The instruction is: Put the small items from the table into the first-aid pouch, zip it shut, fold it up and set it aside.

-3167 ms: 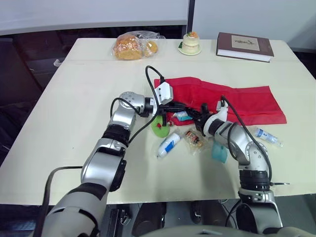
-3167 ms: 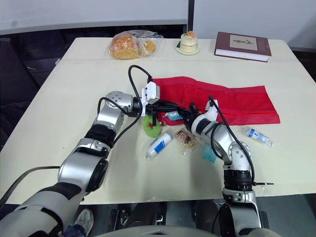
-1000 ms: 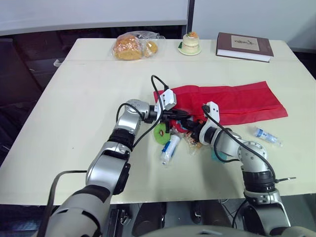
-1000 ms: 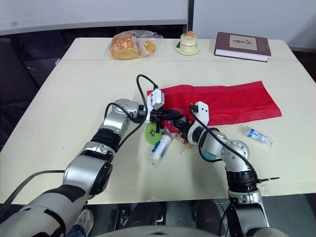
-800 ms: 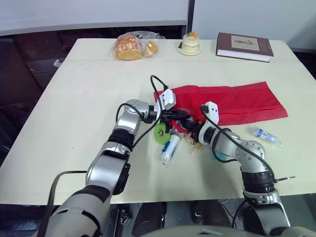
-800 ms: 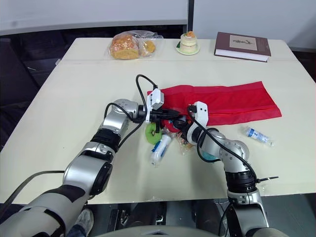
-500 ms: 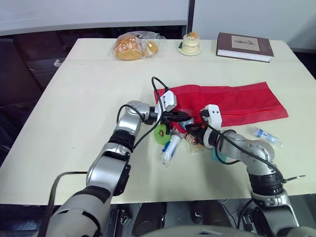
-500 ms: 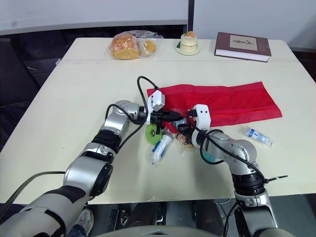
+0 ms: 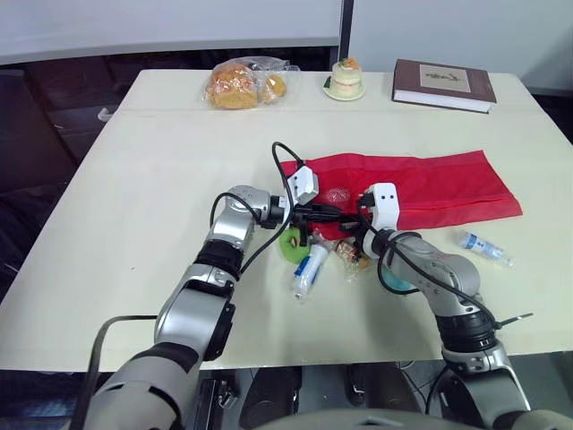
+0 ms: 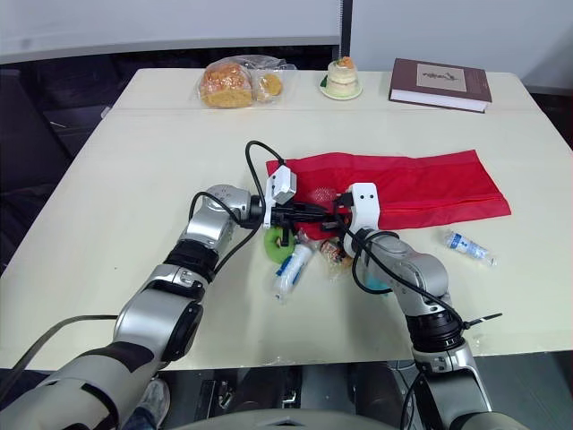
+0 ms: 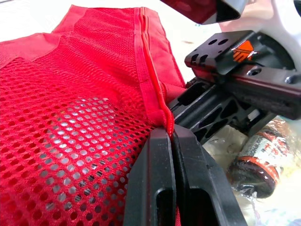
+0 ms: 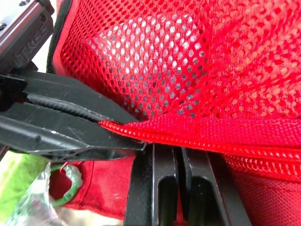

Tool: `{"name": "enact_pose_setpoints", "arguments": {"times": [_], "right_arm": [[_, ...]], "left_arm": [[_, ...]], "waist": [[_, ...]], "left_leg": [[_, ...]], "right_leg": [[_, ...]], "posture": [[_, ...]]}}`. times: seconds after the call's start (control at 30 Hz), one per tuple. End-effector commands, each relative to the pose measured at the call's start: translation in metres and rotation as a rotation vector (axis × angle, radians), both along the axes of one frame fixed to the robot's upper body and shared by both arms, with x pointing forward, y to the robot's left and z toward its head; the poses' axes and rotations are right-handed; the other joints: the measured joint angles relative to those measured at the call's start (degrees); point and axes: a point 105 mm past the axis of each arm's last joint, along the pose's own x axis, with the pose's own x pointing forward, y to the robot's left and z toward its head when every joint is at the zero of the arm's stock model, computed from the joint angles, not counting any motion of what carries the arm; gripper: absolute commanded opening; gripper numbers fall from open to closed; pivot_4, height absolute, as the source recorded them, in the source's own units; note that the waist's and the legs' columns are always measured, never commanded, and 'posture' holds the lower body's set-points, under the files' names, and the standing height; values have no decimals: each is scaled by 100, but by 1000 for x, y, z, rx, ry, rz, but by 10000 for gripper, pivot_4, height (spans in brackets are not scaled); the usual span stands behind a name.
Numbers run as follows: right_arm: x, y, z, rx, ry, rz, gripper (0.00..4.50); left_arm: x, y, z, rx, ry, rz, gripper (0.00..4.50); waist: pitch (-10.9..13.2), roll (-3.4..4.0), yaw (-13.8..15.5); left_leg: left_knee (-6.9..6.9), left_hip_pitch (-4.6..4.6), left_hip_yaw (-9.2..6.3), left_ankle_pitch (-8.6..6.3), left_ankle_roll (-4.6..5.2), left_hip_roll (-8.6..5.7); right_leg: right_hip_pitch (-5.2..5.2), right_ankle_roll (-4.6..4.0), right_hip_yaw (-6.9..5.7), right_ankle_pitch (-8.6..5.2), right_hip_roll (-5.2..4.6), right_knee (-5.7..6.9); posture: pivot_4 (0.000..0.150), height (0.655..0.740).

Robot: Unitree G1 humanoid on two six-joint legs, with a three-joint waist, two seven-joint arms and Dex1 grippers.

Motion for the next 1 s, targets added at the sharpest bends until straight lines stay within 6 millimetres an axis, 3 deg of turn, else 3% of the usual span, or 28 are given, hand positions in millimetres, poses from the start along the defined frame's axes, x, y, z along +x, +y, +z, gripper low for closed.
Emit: {"name": "enact_pose_setpoints", "arguments": {"times": [0.03,0.33,0.6,0.73,1.0], "right_arm": [[15,-7,37,33,-165,-63,1192],[16,1,44,59,-277,-68,1192],[-10,-10,34,-78,-279,51,1192],[-33,-25,37,-115,-246,130,1192],[-62,-49,62,-69,-351,145,1192]], "left_arm": [[-15,-9,-12,24,36,-86,0],[-15,-9,-14,28,44,-86,0],[9,8,-3,32,-5,46,0],[25,19,10,9,-56,136,0],[31,41,12,51,-108,178,0]], "waist": [[0,0,-1],[0,0,-4],[0,0,7],[0,0,4],[1,0,10]], "left_leg": [[0,1,0,0,0,0],[0,1,0,1,-1,0],[0,-2,0,0,0,-4],[0,-1,-6,0,-1,-4],[0,0,-5,0,0,-4]], "right_leg": [[0,0,0,0,0,1],[0,0,0,0,0,1],[0,0,0,0,-2,-4],[0,-1,-6,-1,2,-2],[0,0,-5,0,3,0]], "posture": [[1500,7289],[1500,7289],[1500,7289],[1500,7289],[1500,7289]]}}
